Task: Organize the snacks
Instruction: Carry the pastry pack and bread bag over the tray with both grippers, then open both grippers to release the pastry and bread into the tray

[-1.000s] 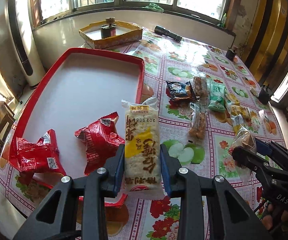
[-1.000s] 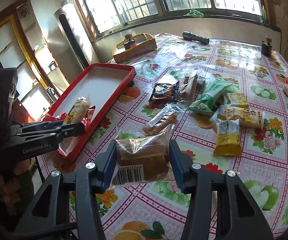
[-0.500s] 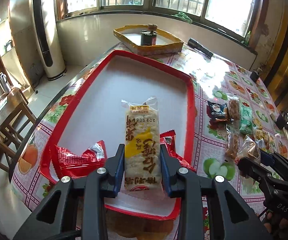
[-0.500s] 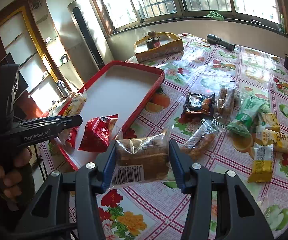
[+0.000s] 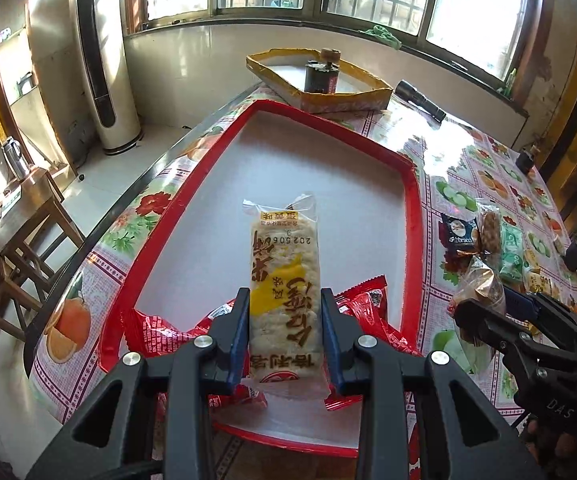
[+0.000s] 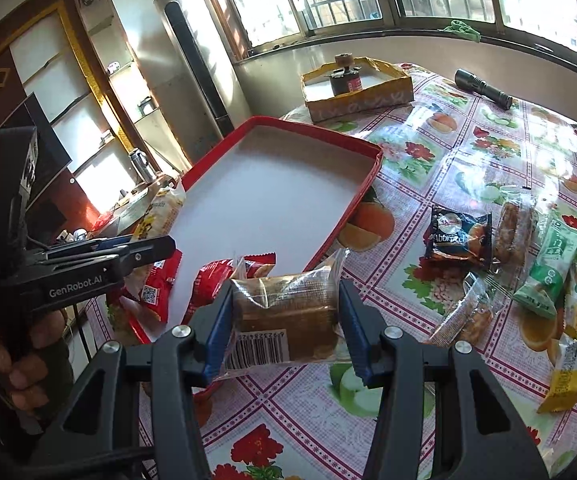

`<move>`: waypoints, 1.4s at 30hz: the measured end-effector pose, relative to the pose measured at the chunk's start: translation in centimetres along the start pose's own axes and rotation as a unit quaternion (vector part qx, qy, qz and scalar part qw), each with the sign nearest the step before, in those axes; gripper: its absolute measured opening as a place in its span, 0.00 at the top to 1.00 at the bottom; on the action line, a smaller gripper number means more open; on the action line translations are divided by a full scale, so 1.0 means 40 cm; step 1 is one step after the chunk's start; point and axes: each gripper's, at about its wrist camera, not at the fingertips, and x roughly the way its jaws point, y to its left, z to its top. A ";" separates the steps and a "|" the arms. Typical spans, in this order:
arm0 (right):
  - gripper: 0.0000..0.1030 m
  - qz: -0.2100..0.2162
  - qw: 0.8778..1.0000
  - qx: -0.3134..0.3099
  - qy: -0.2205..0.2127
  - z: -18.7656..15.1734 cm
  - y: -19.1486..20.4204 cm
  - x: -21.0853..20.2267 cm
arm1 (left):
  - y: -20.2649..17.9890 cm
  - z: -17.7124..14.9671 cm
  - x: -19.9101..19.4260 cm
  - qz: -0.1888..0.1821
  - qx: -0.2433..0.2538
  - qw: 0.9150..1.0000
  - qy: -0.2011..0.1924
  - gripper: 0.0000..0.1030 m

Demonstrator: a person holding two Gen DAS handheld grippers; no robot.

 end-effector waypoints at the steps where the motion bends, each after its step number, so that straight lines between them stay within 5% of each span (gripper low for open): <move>1: 0.49 0.003 1.000 0.002 0.000 0.008 -0.001 0.010 | 0.002 0.002 0.003 0.000 0.000 1.000 0.001 0.69; 12: 0.49 0.023 1.000 0.000 0.003 0.120 0.034 0.180 | 0.033 0.032 0.055 0.020 -0.001 1.000 0.012 0.69; 23: 0.48 0.023 0.999 -0.004 0.038 0.116 0.031 0.284 | 0.039 0.014 0.091 0.025 0.000 0.999 0.033 0.68; 32: 0.40 0.025 0.999 0.003 0.029 0.124 0.027 0.258 | 0.040 0.018 0.051 0.023 -0.010 0.999 0.019 0.64; 42: 0.39 0.024 0.999 0.033 -0.019 0.094 -0.007 0.103 | -0.001 0.001 -0.027 0.000 -0.010 1.000 -0.008 0.60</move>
